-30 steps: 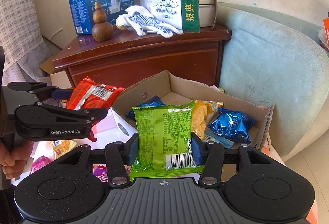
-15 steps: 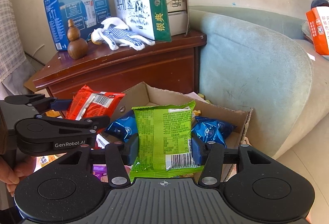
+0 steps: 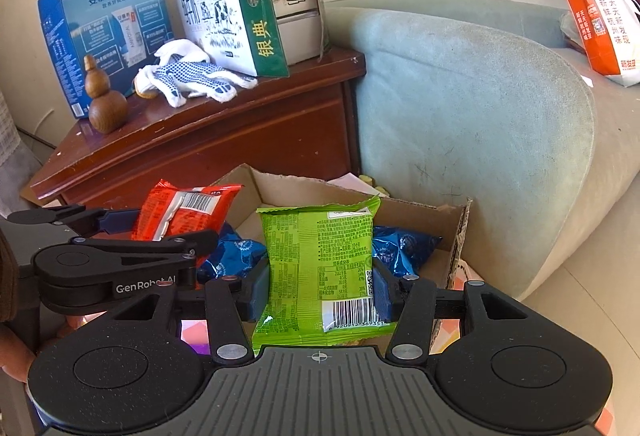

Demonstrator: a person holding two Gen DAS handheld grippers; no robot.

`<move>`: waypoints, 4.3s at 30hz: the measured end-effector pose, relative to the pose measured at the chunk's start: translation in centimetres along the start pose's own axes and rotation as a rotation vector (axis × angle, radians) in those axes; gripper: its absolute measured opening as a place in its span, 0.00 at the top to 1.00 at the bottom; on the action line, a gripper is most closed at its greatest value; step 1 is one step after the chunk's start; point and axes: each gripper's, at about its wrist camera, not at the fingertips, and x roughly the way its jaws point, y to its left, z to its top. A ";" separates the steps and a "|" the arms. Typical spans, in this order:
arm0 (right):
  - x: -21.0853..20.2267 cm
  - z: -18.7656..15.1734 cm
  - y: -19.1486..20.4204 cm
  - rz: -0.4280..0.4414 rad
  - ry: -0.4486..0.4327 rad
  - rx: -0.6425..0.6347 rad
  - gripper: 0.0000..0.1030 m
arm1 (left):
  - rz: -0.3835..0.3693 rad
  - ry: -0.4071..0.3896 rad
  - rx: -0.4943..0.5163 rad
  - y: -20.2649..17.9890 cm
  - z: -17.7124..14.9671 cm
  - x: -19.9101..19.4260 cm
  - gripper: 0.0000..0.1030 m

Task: Organize snacks
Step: 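Carry both packets over the milk box and open both grippers to drop them, then move the left gripper to the purple packet while the right approaches the silver foil packet, then grasp the purple packet with the left gripper while the right grasps the silver foil packet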

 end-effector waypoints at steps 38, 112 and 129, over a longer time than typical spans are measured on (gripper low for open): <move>-0.5 -3.0 3.3 0.111 0.118 -0.049 0.34 | 0.047 0.113 -0.099 6.3 -5.0 -4.7 0.16; 7.1 -7.6 6.5 0.039 0.407 -0.093 0.41 | -0.118 0.281 0.181 3.6 -11.4 0.0 0.33; 5.2 -7.2 6.8 0.072 0.334 -0.173 0.41 | -0.085 0.248 0.164 4.5 -11.0 -1.1 0.38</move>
